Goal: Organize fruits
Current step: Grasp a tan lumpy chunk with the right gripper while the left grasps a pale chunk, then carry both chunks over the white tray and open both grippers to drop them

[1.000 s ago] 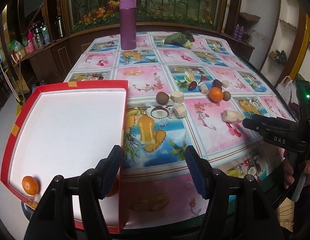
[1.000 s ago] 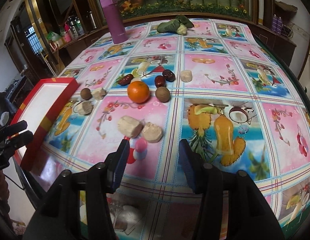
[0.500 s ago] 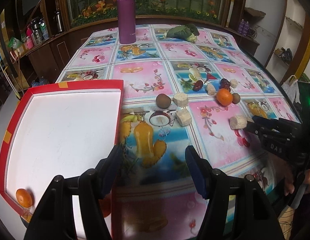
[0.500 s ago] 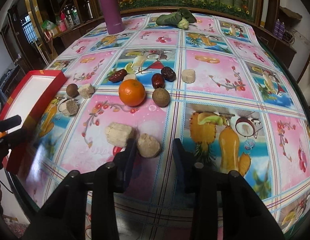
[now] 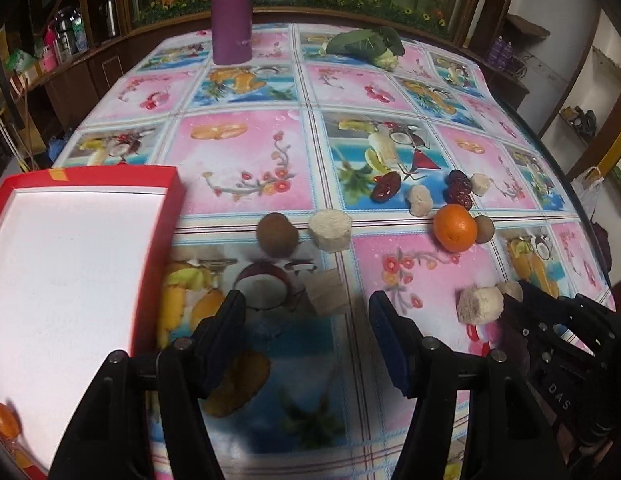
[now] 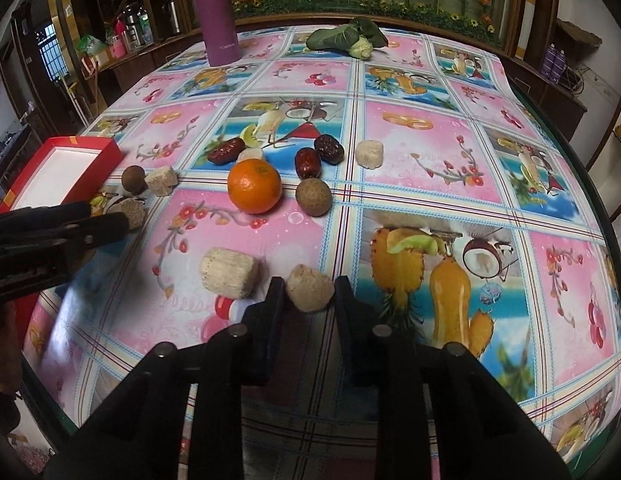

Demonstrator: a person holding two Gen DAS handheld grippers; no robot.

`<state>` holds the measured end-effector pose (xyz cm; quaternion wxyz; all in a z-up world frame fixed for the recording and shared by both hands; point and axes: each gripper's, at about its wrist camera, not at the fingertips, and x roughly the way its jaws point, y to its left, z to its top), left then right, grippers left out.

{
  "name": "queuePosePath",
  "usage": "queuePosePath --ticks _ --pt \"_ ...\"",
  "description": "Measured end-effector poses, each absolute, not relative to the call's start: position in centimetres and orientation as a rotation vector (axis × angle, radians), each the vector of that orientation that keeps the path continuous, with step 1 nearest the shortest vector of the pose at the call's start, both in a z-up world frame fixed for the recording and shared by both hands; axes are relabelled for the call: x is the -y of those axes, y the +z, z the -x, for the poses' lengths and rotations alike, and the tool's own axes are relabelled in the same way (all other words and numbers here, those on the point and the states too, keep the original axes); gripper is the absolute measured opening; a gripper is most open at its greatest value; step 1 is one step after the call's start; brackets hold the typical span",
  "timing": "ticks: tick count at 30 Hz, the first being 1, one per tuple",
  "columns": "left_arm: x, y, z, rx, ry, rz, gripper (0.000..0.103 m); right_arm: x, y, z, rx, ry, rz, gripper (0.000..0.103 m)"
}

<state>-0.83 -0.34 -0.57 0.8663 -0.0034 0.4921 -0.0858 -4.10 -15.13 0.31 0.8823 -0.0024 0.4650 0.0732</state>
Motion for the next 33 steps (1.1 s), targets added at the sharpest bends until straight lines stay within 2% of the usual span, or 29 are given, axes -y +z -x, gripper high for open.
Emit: queuePosePath --ticks 2,3,4,6,8,13,15,22,33 --pt "0.5 -0.8 0.7 -1.024 -0.168 -0.003 0.052 15.1 0.3 4.1 -0.969 0.154 0.002 0.027" --pt "0.6 -0.7 0.7 -1.017 -0.175 -0.007 0.044 15.1 0.3 4.1 -0.969 0.153 0.003 0.027" --pt "0.7 -0.8 0.7 -1.018 -0.185 -0.008 0.043 15.2 0.3 4.1 -0.969 0.153 0.003 0.027" --pt "0.8 -0.7 0.6 -1.014 -0.196 -0.006 0.029 15.2 0.3 4.1 -0.969 0.152 0.006 0.027" --pt "0.9 -0.7 0.6 -1.007 -0.215 -0.001 0.023 15.2 0.3 4.1 -0.969 0.151 0.006 0.027" --pt "0.6 -0.1 1.1 -0.985 -0.237 -0.010 0.022 15.5 0.4 4.2 -0.964 0.137 -0.024 0.027" --pt "0.0 1.0 1.8 -0.948 -0.236 -0.014 0.018 15.5 0.8 4.3 -0.955 0.130 -0.032 0.027" --pt "-6.6 6.0 5.6 -0.791 -0.166 0.061 0.018 12.6 4.2 4.7 -0.872 0.200 -0.029 0.027" --pt "-18.5 6.0 9.1 -0.780 0.074 0.143 0.018 -3.2 6.3 3.5 -0.851 0.558 0.050 0.027"
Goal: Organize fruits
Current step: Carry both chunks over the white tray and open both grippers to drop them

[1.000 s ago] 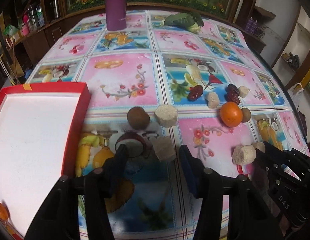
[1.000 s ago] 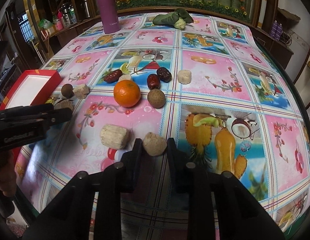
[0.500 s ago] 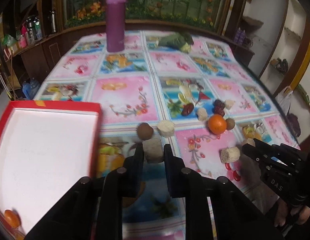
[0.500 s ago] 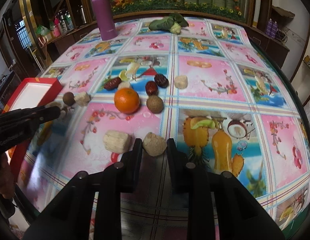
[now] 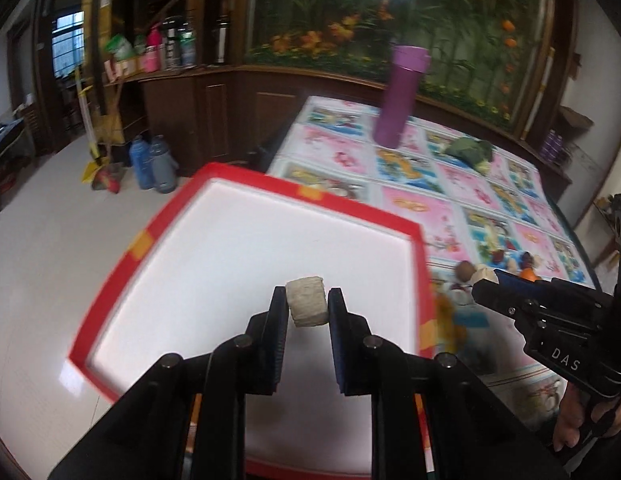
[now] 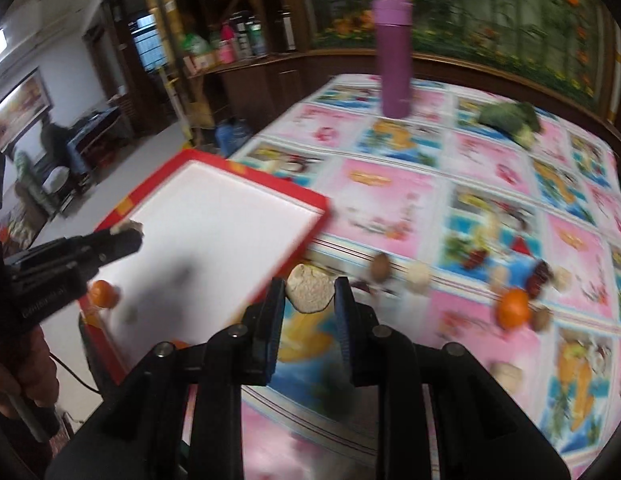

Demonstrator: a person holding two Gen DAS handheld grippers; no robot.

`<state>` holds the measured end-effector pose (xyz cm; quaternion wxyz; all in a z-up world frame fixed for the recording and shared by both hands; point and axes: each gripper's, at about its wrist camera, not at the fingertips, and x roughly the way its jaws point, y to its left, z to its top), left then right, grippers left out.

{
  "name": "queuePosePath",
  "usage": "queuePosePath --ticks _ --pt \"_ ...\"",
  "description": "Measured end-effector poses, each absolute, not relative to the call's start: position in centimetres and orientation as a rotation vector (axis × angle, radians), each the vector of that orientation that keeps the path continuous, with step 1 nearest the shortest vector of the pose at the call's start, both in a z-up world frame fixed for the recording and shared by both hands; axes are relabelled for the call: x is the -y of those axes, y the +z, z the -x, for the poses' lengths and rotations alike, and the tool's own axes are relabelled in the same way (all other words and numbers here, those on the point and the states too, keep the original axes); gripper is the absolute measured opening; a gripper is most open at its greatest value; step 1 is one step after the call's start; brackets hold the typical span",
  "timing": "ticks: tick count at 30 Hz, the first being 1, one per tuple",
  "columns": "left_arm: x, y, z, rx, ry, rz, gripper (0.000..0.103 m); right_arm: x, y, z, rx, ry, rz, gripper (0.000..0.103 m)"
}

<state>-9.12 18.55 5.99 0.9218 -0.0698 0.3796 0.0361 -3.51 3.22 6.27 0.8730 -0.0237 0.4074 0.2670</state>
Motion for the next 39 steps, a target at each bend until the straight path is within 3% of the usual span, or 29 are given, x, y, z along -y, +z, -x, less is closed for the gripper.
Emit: queuePosePath --ticks 14,34,38,39 --pt "-25.5 3.3 9.8 -0.826 0.224 0.173 0.018 -13.6 2.5 3.1 -1.050 0.718 0.087 0.027" --pt "-26.9 1.2 7.6 -0.941 0.252 0.226 0.020 -15.3 1.6 3.4 -1.071 0.716 0.152 0.027" --pt "-27.0 1.5 7.7 -0.952 0.267 0.225 0.041 -15.2 1.8 3.2 -1.097 0.740 0.152 0.028" --pt "-26.9 1.9 7.9 -0.939 0.281 0.216 0.042 -15.1 1.9 3.3 -1.100 0.753 0.145 0.028"
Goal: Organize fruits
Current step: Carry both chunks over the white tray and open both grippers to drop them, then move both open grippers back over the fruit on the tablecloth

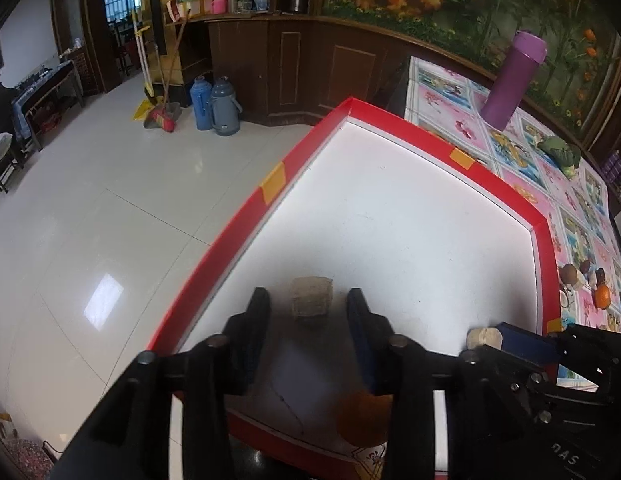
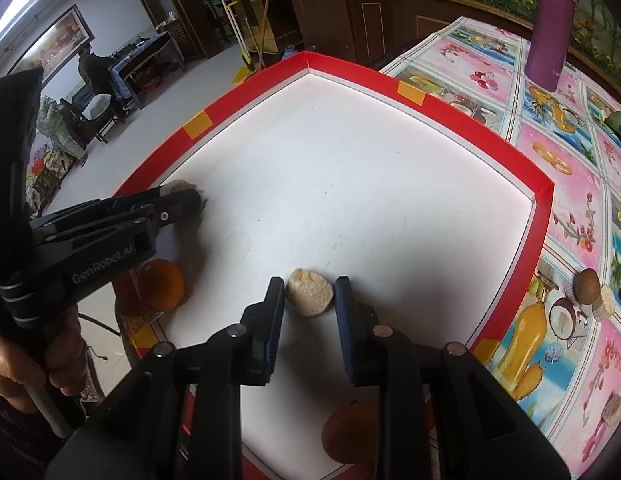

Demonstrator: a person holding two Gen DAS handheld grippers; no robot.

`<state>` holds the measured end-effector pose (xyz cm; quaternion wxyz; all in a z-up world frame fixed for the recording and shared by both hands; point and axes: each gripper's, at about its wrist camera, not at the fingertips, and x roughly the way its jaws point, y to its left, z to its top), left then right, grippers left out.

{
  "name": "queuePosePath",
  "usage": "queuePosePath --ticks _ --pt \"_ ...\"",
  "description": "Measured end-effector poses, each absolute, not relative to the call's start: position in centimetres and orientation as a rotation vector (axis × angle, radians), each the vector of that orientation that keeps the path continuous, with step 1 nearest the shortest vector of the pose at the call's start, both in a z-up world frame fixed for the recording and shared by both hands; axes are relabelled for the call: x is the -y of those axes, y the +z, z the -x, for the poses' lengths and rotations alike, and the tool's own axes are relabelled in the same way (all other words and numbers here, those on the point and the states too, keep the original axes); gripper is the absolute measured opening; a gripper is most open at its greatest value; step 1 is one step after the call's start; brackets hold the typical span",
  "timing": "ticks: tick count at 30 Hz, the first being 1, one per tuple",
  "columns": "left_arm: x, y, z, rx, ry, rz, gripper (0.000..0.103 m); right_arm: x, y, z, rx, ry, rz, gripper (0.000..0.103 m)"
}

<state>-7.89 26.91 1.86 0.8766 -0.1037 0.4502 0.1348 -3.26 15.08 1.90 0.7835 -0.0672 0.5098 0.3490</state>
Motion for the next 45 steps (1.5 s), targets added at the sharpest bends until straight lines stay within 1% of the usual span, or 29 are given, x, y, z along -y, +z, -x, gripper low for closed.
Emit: queuePosePath --ticks 1,4,5,6,8,13,21,28,37,45 --pt "-26.8 2.1 8.0 -0.932 0.285 0.208 0.042 -14.7 2.2 3.4 -1.089 0.772 0.129 0.028" --pt "-25.8 3.4 8.7 -0.888 0.286 0.183 0.050 -13.2 3.7 3.8 -1.018 0.784 0.092 0.030" --pt "-25.3 4.0 9.0 -0.869 0.277 0.172 0.053 -12.7 4.0 3.9 -1.003 0.778 0.086 0.035" --pt "-24.7 4.3 9.1 -0.859 0.266 0.161 0.053 -11.9 4.4 3.9 -0.979 0.765 0.075 0.041" --pt "-23.1 5.1 9.4 -0.839 0.232 0.129 0.053 -10.1 5.2 4.1 -0.931 0.739 0.052 0.045" --pt "-18.7 5.8 9.6 -0.834 0.107 0.080 0.054 -4.2 6.3 4.4 -0.876 0.650 -0.004 0.045" --pt "-11.8 5.9 9.5 -0.858 -0.049 0.005 0.054 7.2 6.4 5.7 -0.825 0.409 -0.046 0.045" --pt "-6.6 5.8 9.6 -0.879 -0.151 -0.052 0.054 14.5 5.5 5.9 -0.851 0.255 -0.106 0.045" --pt "0.9 4.7 8.5 -0.922 -0.315 -0.112 0.054 18.6 3.9 3.6 -0.882 0.230 -0.107 0.045" --pt "3.1 4.2 8.6 -0.952 -0.327 -0.144 0.054 17.5 2.1 0.1 -0.928 0.300 -0.066 0.045"
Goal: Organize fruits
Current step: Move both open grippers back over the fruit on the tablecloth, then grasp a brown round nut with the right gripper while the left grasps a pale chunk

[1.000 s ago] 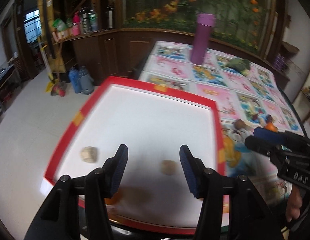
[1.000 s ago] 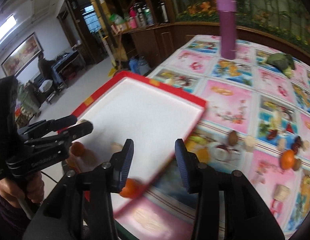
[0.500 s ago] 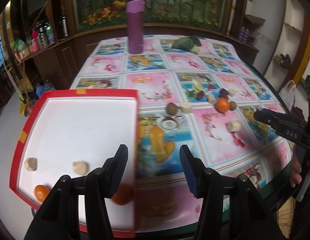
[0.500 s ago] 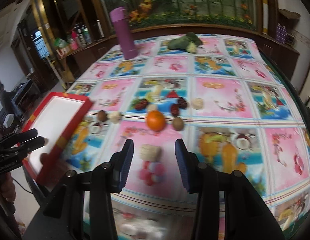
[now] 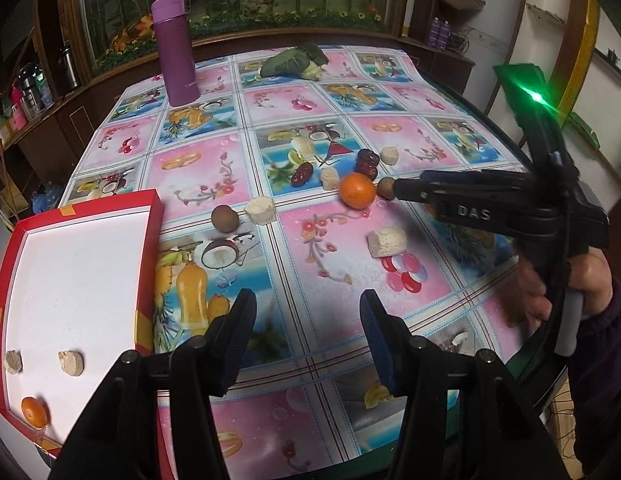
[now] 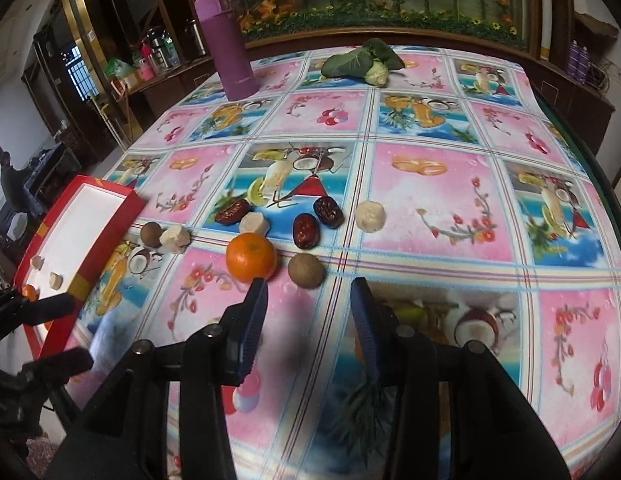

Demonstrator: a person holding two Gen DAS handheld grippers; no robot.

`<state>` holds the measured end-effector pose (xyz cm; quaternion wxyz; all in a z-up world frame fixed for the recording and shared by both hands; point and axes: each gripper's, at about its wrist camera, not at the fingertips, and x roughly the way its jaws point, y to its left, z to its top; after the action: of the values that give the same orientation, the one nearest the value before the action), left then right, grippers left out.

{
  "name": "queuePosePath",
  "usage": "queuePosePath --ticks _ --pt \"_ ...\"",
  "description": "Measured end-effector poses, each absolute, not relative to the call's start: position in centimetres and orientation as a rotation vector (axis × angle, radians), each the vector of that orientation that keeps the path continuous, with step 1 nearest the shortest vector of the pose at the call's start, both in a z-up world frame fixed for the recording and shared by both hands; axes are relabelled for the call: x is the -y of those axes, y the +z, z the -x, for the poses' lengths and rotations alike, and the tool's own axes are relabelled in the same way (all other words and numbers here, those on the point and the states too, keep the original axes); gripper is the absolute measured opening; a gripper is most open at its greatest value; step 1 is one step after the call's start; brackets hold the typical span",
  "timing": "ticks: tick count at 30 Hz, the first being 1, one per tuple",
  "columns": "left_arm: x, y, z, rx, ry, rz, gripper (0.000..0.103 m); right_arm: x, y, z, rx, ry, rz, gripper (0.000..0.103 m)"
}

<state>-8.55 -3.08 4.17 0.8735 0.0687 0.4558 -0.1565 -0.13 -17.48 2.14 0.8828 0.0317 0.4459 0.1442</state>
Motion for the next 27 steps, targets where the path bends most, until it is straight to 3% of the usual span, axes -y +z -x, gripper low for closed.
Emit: queuePosePath --ticks 5,7,11,27 --pt "3.3 4.0 8.0 -0.968 -0.320 -0.150 0.054 16.9 1.0 -1.1 -0.945 0.298 -0.044 0.042" --pt "3.5 3.8 7.7 -0.974 -0.321 -0.153 0.054 17.1 0.4 -1.5 -0.967 0.294 -0.046 0.031" --pt "4.3 3.5 6.9 -0.987 -0.329 -0.152 0.054 17.6 0.2 -1.9 -0.956 0.301 -0.056 0.025" --pt "10.6 0.0 3.0 -1.047 -0.411 -0.099 0.052 21.9 0.9 -2.4 -0.914 0.265 -0.221 0.024"
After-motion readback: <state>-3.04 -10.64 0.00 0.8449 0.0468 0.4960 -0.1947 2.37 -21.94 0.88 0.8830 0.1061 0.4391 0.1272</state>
